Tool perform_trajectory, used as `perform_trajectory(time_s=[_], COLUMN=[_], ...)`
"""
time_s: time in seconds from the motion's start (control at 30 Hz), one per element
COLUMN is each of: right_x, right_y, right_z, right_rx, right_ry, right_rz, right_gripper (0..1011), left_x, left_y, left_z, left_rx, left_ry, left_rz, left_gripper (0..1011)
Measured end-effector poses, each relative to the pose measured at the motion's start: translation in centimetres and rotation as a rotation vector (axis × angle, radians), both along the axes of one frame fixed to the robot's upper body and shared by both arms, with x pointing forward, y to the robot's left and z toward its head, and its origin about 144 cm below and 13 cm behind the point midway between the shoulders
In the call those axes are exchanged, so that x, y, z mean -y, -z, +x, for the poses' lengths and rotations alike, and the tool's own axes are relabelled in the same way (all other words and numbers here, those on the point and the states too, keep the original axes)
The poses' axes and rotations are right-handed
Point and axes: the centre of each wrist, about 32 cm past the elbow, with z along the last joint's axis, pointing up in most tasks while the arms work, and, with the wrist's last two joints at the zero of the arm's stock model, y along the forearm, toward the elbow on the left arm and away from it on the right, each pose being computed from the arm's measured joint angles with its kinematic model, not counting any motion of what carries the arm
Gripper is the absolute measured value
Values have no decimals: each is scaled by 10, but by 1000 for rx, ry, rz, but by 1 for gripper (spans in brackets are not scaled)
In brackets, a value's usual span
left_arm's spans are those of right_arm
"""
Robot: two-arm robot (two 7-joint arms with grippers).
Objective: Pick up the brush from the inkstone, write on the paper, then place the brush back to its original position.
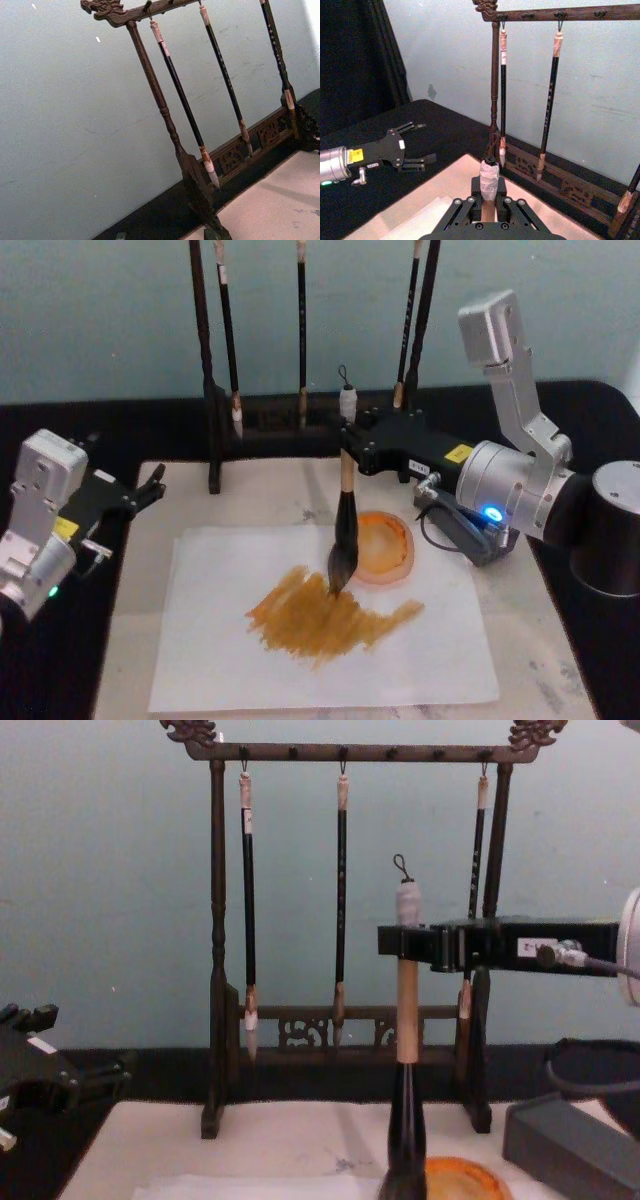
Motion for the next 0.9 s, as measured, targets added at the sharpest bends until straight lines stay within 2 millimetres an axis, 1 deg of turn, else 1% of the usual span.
perform_trajectory(time_s=[0.47,0.67,0.9], right_x=[-10,-15,-13], right_y=[-8,-3,7], right_z=[-11,-13,-11], right_rx=[-1,-24,-56], right_ry=[-88,-113,-108], right_rz=[51,71,81], right_gripper=[154,154,154], left_x=[0,0,0], left_y=[0,0,0], left_z=[0,0,0], left_rx=[0,0,0], left_ry=[0,0,0], left_rz=[0,0,0], left_gripper=[1010,1010,1010])
